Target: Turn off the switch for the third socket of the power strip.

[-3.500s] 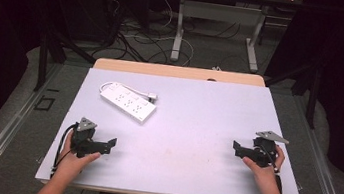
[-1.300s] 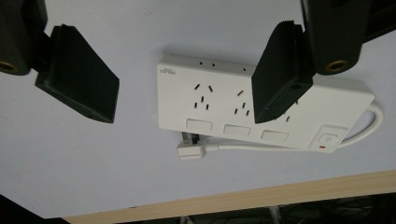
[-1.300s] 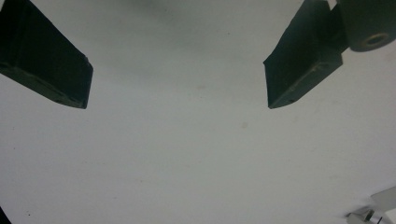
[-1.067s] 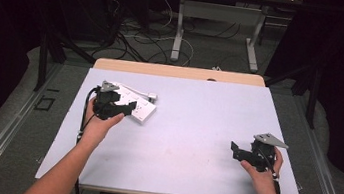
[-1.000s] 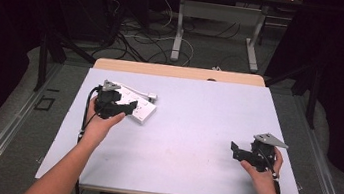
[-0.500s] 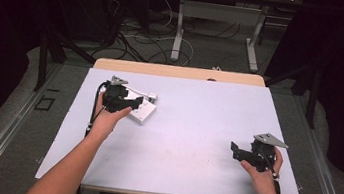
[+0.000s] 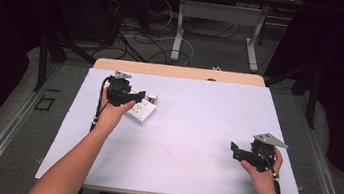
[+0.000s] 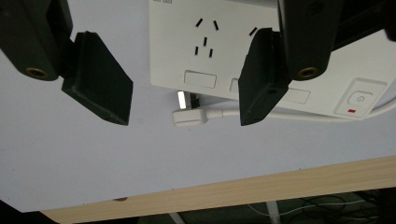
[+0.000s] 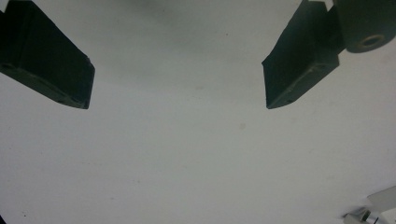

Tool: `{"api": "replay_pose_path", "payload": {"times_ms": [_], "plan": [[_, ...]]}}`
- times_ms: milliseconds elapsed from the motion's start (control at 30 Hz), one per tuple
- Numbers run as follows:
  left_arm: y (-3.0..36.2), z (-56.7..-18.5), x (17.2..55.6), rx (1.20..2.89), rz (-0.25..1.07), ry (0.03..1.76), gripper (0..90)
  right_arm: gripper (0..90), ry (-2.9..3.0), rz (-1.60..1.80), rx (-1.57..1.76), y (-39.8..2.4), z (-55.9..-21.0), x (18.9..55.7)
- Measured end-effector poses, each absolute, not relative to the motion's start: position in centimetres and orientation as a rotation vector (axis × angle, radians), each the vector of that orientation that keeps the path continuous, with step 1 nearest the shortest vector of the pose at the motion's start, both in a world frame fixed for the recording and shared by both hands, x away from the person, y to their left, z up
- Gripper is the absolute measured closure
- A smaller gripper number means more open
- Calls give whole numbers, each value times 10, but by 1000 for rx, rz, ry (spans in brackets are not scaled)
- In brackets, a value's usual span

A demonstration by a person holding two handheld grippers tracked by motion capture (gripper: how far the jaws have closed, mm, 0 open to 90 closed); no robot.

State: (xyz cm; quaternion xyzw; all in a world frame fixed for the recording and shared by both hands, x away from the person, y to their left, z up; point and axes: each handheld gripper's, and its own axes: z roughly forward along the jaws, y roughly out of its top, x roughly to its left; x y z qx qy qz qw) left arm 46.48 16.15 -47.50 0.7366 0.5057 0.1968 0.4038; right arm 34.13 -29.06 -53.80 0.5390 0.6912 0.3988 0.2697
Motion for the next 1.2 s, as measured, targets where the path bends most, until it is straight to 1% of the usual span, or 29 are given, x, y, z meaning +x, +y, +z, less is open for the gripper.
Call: {"api": "replay_pose_path", "payload": {"times_ms": [200,267,500,633,733,800,967,1000,1200], "plan": [[158,-479,473,1863,476,1276,398,84,1864,1081,1445,-291,-539,342],[157,-481,475,1864,457,1283,401,83,1864,1081,1445,-291,-539,342],[157,-489,483,1862,449,1301,428,84,1867,1081,1448,-291,-539,342],[158,-492,487,1867,447,1303,462,84,1872,1076,1452,-291,-539,342],[159,-494,489,1862,424,1313,477,84,1872,1077,1453,-291,-540,342],[159,-498,492,1872,404,1322,503,84,1874,1076,1449,-291,-540,343],[158,-503,495,1888,394,1338,531,84,1867,1078,1452,-291,-540,343],[157,-505,496,1885,389,1345,555,84,1863,1081,1456,-290,-540,343],[156,-512,501,1901,352,1364,593,84,1873,1080,1455,-291,-540,343]]}}
